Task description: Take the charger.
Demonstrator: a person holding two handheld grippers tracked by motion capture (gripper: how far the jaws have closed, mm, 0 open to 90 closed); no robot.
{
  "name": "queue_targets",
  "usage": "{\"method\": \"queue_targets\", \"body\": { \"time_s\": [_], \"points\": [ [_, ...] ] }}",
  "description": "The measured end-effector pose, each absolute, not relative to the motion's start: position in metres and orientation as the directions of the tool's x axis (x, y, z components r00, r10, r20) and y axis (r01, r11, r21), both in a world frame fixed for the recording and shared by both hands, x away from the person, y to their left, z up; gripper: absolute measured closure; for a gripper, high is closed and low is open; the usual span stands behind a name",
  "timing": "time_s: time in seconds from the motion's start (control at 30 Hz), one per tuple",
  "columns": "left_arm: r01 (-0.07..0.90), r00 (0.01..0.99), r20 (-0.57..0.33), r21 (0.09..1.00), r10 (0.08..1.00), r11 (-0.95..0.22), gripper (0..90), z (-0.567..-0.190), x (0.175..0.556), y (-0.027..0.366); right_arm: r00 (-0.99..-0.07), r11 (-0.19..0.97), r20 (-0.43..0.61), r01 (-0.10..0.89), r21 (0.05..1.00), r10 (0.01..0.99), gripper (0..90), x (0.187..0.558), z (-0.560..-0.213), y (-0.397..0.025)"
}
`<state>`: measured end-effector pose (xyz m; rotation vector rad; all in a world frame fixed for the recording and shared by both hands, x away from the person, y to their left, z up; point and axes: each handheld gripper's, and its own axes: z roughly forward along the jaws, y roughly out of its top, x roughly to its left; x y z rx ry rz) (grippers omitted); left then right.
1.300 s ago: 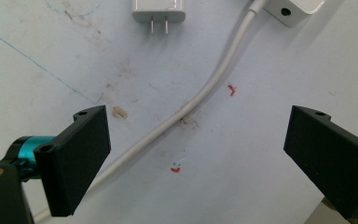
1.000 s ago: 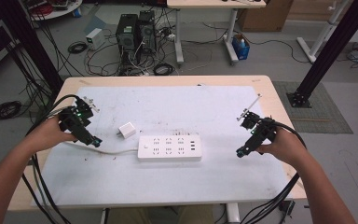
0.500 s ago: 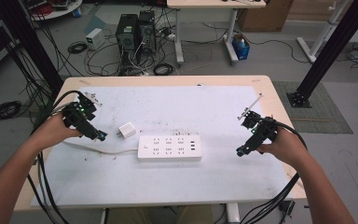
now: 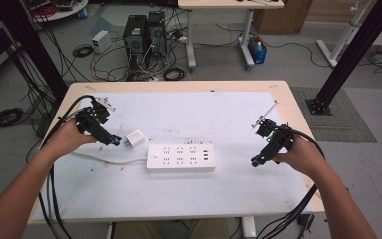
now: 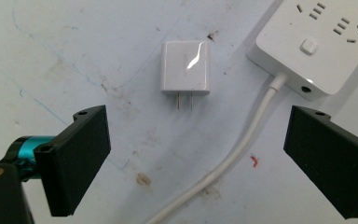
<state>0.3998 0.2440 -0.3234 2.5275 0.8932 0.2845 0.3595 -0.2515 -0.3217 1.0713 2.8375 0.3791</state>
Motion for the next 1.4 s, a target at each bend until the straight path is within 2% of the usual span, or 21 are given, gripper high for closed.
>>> {"method": "queue_targets", "body": {
  "time_s": [0.4,0.6,0.97,1.03,1.17,1.33,1.4],
  "points": [
    [0.521,0.793,0.038,0.472,0.608,-0.711,8.1,-0.358,0.416,0.226,-0.745,0.717,0.010,0.646,0.261,0.667,3.3,0.359,-0.324,-0.252],
    [0.531,0.787,0.034,0.471,0.616,-0.704,11.1,-0.372,0.427,0.221,-0.743,0.714,0.016,0.649,0.262,0.669,3.3,0.358,-0.325,-0.255],
    [0.570,0.766,0.016,0.444,0.642,-0.691,11.2,-0.404,0.442,0.214,-0.746,0.717,0.023,0.649,0.254,0.666,3.3,0.360,-0.330,-0.254],
    [0.564,0.773,0.014,0.443,0.634,-0.697,16.8,-0.412,0.442,0.214,-0.745,0.717,0.027,0.650,0.253,0.666,3.3,0.360,-0.331,-0.254],
    [0.556,0.779,0.018,0.442,0.627,-0.704,19.8,-0.417,0.441,0.214,-0.741,0.712,0.030,0.655,0.253,0.671,3.3,0.360,-0.332,-0.254],
    [0.554,0.784,-0.003,0.456,0.621,-0.697,36.1,-0.418,0.441,0.217,-0.741,0.711,0.033,0.655,0.255,0.671,3.3,0.361,-0.333,-0.254],
    [0.553,0.783,-0.004,0.460,0.622,-0.694,36.6,-0.421,0.440,0.217,-0.741,0.710,0.032,0.655,0.258,0.671,3.3,0.361,-0.333,-0.255]
  ]
}}
